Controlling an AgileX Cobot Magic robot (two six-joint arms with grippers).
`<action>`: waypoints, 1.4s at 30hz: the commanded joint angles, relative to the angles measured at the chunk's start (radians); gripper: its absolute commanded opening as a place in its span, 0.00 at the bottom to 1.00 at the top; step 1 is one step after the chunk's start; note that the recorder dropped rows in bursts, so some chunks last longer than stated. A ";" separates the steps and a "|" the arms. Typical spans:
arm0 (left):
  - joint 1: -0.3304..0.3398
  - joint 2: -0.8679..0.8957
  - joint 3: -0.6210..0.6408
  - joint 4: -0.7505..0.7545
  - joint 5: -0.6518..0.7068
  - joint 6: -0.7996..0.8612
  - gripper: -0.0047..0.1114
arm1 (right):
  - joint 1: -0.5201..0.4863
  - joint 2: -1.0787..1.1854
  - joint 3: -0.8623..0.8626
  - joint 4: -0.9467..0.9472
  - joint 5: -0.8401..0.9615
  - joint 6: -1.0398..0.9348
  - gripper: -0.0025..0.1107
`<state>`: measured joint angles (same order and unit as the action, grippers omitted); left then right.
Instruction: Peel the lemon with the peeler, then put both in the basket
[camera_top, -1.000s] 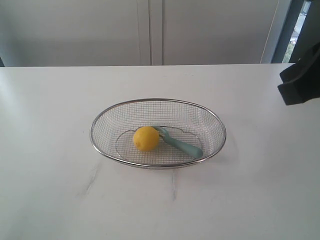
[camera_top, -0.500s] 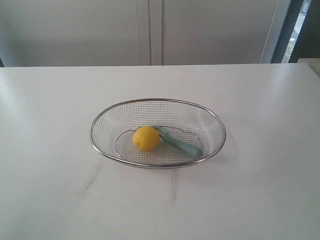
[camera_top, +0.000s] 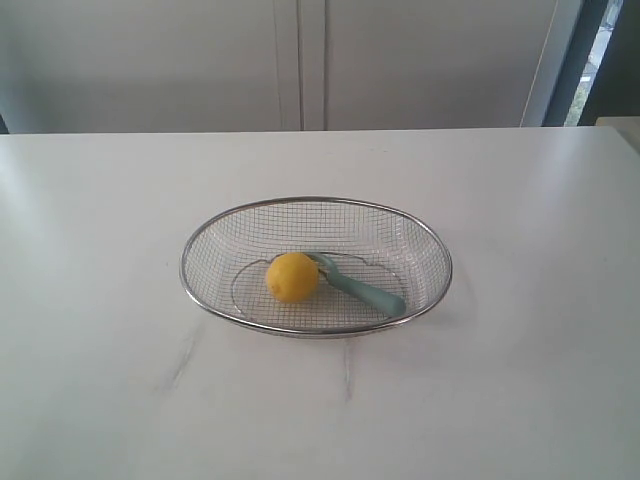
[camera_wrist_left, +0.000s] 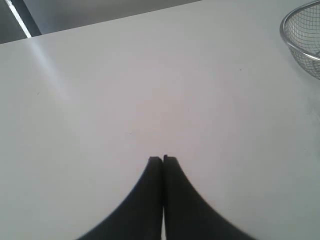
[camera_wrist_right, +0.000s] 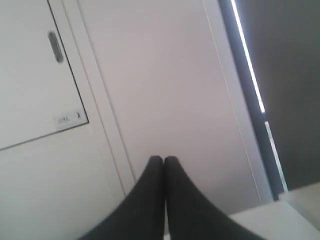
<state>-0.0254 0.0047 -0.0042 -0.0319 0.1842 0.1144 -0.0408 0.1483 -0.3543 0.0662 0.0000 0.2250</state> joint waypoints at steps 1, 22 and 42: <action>0.002 -0.005 0.004 -0.011 0.004 -0.005 0.04 | -0.006 -0.075 0.151 -0.004 -0.188 0.011 0.02; 0.002 -0.005 0.004 -0.011 0.004 -0.005 0.04 | 0.096 -0.148 0.354 -0.045 0.310 -0.204 0.02; 0.002 -0.005 0.004 -0.011 0.004 -0.005 0.04 | 0.133 -0.148 0.354 -0.041 0.314 -0.202 0.02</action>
<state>-0.0254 0.0047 -0.0042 -0.0336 0.1842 0.1144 0.0903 0.0057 -0.0022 0.0261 0.3189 0.0331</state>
